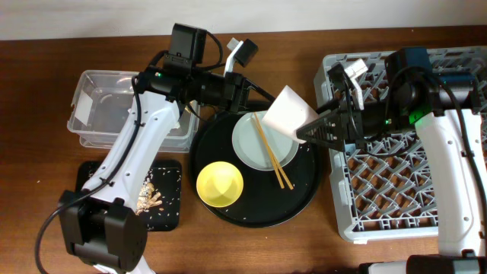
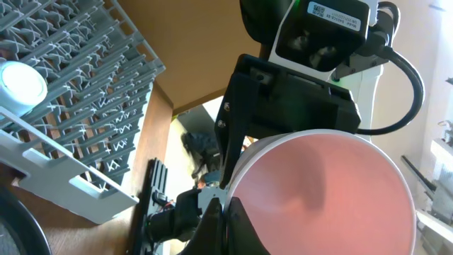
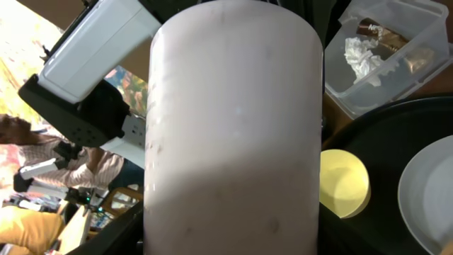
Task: Sort waste into correct bins and load items into the dishwasher rack
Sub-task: 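Carry the pink cup right and hand it to the right gripper, then place the pink cup upside down in the dish rack with the right gripper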
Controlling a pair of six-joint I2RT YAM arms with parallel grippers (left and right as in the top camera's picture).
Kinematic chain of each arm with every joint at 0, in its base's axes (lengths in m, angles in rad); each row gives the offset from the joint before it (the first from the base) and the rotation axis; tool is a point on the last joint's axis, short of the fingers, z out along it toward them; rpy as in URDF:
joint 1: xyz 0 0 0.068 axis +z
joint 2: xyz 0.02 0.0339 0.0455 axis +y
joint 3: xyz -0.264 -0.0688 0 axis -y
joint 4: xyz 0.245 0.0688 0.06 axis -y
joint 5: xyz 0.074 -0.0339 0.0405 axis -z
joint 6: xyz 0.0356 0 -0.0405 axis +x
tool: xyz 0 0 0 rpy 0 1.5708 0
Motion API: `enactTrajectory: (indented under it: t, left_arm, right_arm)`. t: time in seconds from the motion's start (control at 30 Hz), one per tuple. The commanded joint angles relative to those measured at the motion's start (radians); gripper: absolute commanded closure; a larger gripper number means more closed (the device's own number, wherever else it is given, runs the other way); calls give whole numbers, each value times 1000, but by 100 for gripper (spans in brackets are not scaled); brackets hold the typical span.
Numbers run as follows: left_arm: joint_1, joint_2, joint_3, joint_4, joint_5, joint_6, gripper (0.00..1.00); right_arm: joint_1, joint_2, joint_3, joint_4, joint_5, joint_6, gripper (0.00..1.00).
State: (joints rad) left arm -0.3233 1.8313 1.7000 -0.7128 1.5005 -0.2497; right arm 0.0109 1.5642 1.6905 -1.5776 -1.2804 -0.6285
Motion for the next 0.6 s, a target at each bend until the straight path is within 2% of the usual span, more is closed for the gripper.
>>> enactTrajectory:
  t: [0.0, 0.03, 0.1, 0.23, 0.4, 0.53, 0.57]
  left_arm:
    - [-2, -6, 2, 2, -4, 20, 90]
    - [-2, -7, 2, -3, -4, 20, 83]
    - [-2, -6, 2, -18, -5, 21, 78]
    - [-3, -6, 2, -48, -5, 21, 77]
    - [-4, -6, 2, -128, -14, 144, 76]
    - [-4, -7, 2, -205, -154, 151, 59]
    - [-4, -7, 2, -218, -200, 151, 58]
  right_arm:
    - [8, 0, 10, 37, -24, -11, 42]
    - [6, 0, 10, 55, -24, -11, 42]
    - [-7, 0, 10, 83, -24, -11, 42]
    - [-50, 0, 10, 104, -24, -11, 42]
    - [-111, 0, 10, 109, -25, -11, 42]
    - [-124, 0, 10, 110, -25, -11, 42]
    - [-124, 0, 10, 113, -24, -11, 42]
